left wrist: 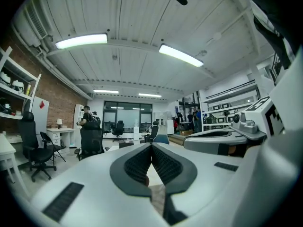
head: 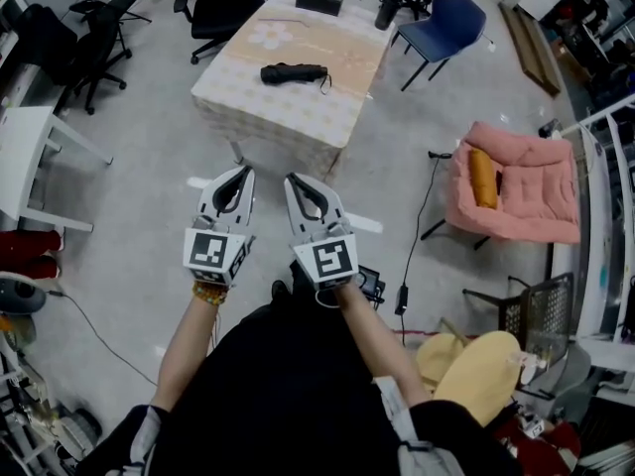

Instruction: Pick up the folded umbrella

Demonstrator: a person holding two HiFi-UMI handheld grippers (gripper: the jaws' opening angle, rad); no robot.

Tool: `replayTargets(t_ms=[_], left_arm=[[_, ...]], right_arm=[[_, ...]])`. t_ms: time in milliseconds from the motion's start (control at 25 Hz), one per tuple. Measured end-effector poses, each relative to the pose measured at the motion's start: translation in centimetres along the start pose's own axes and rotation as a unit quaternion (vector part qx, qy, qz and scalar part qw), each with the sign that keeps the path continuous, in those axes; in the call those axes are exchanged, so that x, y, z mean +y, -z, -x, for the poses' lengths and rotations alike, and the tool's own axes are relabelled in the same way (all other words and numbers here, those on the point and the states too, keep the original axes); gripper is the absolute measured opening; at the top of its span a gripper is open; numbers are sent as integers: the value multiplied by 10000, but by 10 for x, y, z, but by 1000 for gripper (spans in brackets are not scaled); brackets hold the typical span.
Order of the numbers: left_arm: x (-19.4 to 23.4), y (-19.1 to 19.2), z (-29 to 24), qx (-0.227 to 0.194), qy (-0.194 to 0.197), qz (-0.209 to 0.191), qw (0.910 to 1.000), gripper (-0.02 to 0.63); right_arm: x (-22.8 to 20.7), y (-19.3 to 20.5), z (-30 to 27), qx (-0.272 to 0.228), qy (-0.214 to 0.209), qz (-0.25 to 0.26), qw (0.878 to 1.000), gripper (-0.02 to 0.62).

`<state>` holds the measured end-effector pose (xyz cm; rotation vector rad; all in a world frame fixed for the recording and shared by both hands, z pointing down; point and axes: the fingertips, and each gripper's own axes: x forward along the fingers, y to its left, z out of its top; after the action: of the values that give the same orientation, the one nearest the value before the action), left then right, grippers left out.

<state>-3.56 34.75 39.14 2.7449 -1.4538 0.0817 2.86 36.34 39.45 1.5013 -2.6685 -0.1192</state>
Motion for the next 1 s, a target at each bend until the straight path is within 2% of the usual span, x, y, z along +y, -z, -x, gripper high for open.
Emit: replayTargets(t_ms=[320,840,1000], left_arm=[[36,5,-61,56,101,-54,9999,14],[90,-4,-195,329,293,-336,9985,14],[101,-5,-225,320,342,-359,9983,14]], right_arm=[[-38,14,-61,-60,124,-51,9999,17],[-132,12,-173,-136,381,-273,9988,17],[-155,26,-195,-60,359,-158,9992,17]])
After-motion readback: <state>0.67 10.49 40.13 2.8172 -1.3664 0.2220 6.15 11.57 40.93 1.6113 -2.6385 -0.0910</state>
